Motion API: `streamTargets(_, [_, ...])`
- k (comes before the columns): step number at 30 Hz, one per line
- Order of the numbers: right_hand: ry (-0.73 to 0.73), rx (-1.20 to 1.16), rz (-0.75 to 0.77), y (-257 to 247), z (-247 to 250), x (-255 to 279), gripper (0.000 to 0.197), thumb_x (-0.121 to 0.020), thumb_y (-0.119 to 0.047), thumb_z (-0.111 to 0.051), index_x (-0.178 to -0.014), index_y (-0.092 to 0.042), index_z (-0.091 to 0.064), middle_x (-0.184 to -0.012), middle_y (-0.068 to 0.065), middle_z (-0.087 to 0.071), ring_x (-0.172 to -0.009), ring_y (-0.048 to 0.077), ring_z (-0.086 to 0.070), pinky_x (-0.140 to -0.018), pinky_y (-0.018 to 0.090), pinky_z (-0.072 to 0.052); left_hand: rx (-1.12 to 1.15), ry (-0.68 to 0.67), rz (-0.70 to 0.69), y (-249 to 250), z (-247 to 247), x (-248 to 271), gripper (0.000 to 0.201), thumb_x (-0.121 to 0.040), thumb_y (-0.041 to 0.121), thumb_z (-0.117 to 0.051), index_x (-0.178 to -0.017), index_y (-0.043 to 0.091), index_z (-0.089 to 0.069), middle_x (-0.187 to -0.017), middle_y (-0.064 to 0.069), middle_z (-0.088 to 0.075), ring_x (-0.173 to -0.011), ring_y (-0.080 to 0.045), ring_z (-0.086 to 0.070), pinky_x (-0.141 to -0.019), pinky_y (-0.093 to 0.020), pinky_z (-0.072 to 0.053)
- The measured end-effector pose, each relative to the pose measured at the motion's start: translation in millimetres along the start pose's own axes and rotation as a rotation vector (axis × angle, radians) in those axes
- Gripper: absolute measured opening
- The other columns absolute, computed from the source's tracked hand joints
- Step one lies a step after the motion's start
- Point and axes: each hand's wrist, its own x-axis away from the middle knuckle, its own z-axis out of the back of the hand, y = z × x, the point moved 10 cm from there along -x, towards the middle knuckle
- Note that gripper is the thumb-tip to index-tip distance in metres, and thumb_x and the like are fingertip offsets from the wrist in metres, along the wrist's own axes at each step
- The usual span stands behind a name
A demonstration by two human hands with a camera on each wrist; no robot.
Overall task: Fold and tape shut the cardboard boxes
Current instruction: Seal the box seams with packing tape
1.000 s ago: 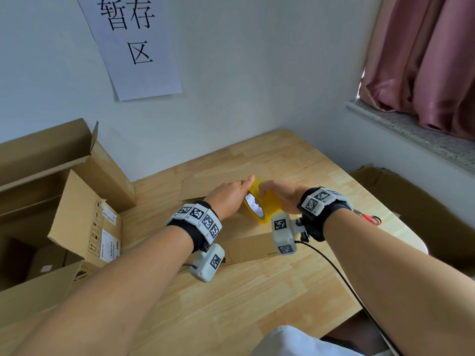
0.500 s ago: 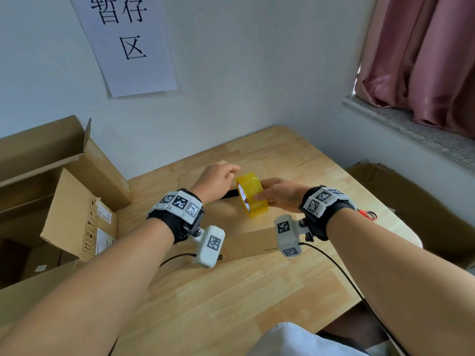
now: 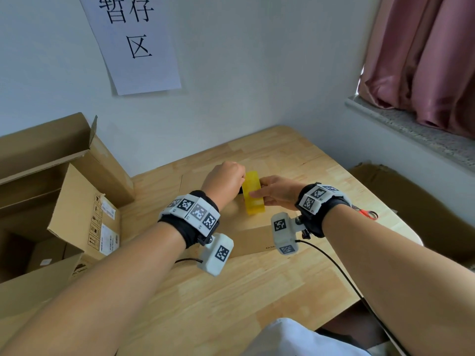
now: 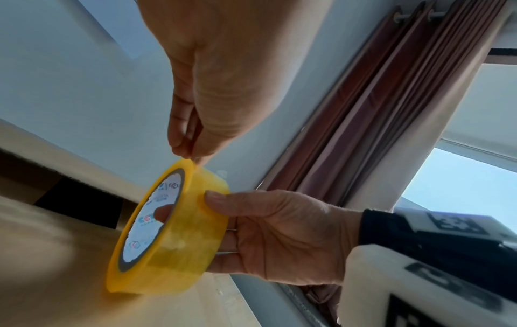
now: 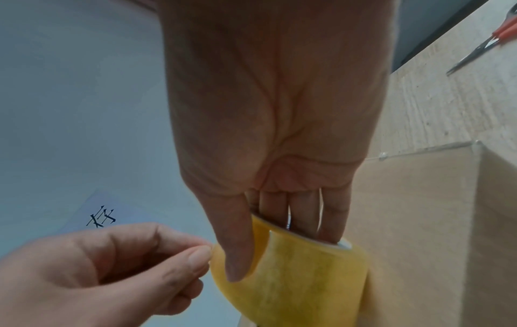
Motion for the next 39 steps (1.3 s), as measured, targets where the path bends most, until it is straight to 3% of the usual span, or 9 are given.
streamTargets(4, [0.005,0.008,0.000,1,0,-2,0.035,-0.091,-0.005,-0.058,-0.126,-0.001,-0.054,-0.124,0.016,-0.061,-0.115,0.027,-0.059,-0.095,0.032,-0.047,-0.267,-0.067,-0.044,20,5,-1,0.025,-0.090,-0.005,-0.043,-0.069,0.008,-0.046,-0.081,-0.009,-0.052,-0.083,-0.031,-0.059,-0.063,-0.034,-0.043])
streamTargets(11, [0.013,0.070,0.001,1,1,-4,0.036,-0.091,-0.007,-0.059,-0.126,-0.001,-0.054,-0.124,0.014,-0.061,-0.116,0.026,-0.058,-0.091,0.027,-0.047,-0.491,-0.101,-0.124,44,4,-3,0.025,-0.093,-0.003,-0.042,-0.098,0.007,-0.064,-0.102,-0.010,-0.065,-0.100,-0.030,-0.062,-0.072,-0.033,-0.046])
streamTargets(14, [0.010,0.095,0.004,3,3,-7,0.037,-0.090,-0.011,-0.061,-0.125,-0.002,-0.055,-0.124,0.013,-0.062,-0.115,0.025,-0.059,-0.098,0.030,-0.046,-0.448,-0.096,-0.137,43,5,-4,0.016,-0.093,0.003,-0.047,-0.092,0.007,-0.063,-0.099,-0.011,-0.063,-0.096,-0.030,-0.061,-0.069,-0.034,-0.044])
streamTargets(18, [0.016,0.130,0.003,7,5,-15,0.038,-0.087,-0.017,-0.066,-0.123,-0.007,-0.058,-0.121,0.011,-0.063,-0.112,0.023,-0.061,-0.102,0.038,-0.046,-0.256,-0.132,-0.076,27,4,-8,0.023,-0.086,0.002,-0.050,-0.065,0.008,-0.045,-0.078,-0.011,-0.051,-0.071,-0.028,-0.050,-0.058,-0.033,-0.035])
streamTargets(21, [0.017,0.137,0.000,8,6,-15,0.039,-0.087,-0.019,-0.067,-0.123,-0.006,-0.057,-0.120,0.011,-0.064,-0.111,0.023,-0.061,-0.101,0.038,-0.047,0.005,-0.159,-0.014,13,-1,-10,0.014,-0.081,0.004,-0.052,-0.069,0.006,-0.058,-0.071,-0.011,-0.057,-0.065,-0.027,-0.053,-0.054,-0.031,-0.037])
streamTargets(24, [0.023,0.135,0.004,8,4,-17,0.040,-0.086,-0.021,-0.068,-0.122,-0.006,-0.057,-0.120,0.012,-0.063,-0.111,0.024,-0.061,-0.101,0.038,-0.047,0.271,-0.066,0.035,5,8,-14,0.013,-0.085,0.012,-0.054,-0.078,0.005,-0.064,-0.080,-0.005,-0.065,-0.073,-0.022,-0.057,-0.064,-0.030,-0.044])
streamTargets(28, [0.038,0.177,0.003,8,5,-21,0.045,-0.083,-0.027,-0.070,-0.120,-0.005,-0.057,-0.121,0.016,-0.062,-0.112,0.028,-0.061,-0.099,0.039,-0.049,0.257,0.017,0.057,-2,14,-19,0.025,-0.089,0.028,-0.061,-0.104,0.008,-0.063,-0.101,-0.001,-0.062,-0.095,-0.017,-0.057,-0.077,-0.024,-0.041])
streamTargets(32, [0.054,0.152,0.002,12,10,-21,0.046,-0.083,-0.026,-0.071,-0.119,-0.002,-0.057,-0.122,0.018,-0.061,-0.113,0.028,-0.060,-0.099,0.039,-0.049,0.228,-0.008,0.074,-9,-2,-12,0.022,-0.087,0.025,-0.065,-0.098,0.006,-0.069,-0.101,-0.005,-0.062,-0.098,-0.020,-0.056,-0.084,-0.029,-0.044])
streamTargets(39, [0.058,0.160,0.014,11,8,-20,0.049,-0.082,-0.027,-0.072,-0.120,0.000,-0.056,-0.123,0.020,-0.060,-0.114,0.030,-0.059,-0.099,0.040,-0.049,0.251,0.051,0.046,-5,7,-4,0.011,-0.090,0.014,-0.060,-0.086,0.006,-0.068,-0.091,-0.001,-0.060,-0.088,-0.016,-0.055,-0.073,-0.022,-0.036])
